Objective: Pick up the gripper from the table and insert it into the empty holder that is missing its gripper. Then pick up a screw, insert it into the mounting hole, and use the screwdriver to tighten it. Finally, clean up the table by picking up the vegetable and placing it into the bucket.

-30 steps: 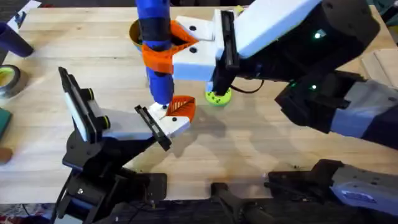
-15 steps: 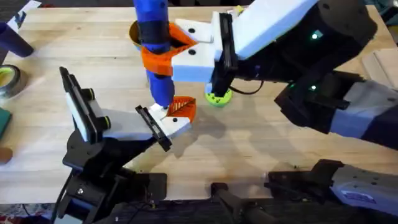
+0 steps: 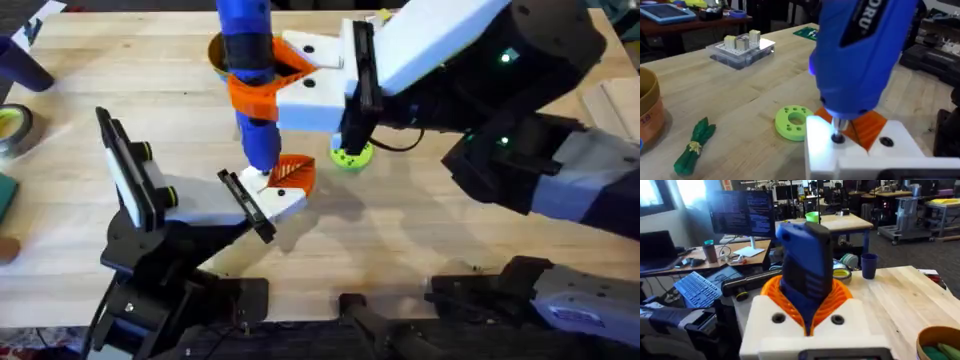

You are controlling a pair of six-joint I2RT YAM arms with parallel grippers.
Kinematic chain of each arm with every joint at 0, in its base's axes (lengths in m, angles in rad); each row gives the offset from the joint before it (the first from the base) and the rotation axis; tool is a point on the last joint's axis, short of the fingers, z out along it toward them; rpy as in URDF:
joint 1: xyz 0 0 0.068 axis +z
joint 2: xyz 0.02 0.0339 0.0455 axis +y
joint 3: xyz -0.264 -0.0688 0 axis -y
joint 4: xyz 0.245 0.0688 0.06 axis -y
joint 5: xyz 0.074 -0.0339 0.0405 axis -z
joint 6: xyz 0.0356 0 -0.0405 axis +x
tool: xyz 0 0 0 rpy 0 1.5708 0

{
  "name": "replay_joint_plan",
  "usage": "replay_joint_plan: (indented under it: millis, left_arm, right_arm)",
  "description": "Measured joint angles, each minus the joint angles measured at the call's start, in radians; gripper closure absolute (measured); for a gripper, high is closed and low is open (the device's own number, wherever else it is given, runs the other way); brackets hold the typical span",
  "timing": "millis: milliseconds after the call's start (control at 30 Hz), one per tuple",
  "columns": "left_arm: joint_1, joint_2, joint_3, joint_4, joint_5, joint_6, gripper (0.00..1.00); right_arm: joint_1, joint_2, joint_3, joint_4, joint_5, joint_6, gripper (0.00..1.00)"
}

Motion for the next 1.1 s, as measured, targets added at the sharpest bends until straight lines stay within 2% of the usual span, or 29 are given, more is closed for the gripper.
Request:
replay_joint_plan:
  millis: [333,467,567,800,967,1100]
  left_arm:
    - [-0.001,-0.002,0.015,0.026,0.004,0.015,0.986]
    - [0.000,0.000,0.004,-0.008,-0.001,0.005,0.986]
    - [0.000,0.001,0.004,-0.007,-0.001,0.003,0.986]
    - [0.000,0.001,0.004,-0.007,-0.001,0.003,0.986]
    - [0.000,0.001,0.004,-0.007,-0.001,0.002,0.986]
    - [0.000,0.001,0.004,-0.007,-0.001,0.000,0.986]
  right_arm:
    - [-0.002,0.037,-0.001,0.168,-0.029,0.076,0.977]
    - [-0.020,0.026,0.006,0.238,-0.008,0.100,0.977]
    - [-0.035,0.011,0.020,0.256,-0.041,0.076,0.977]
    - [-0.062,0.006,0.024,0.227,-0.080,0.043,0.977]
    - [-0.173,0.005,0.027,0.116,-0.057,0.028,0.977]
    - [-0.281,0.005,0.030,-0.076,-0.037,-0.029,0.977]
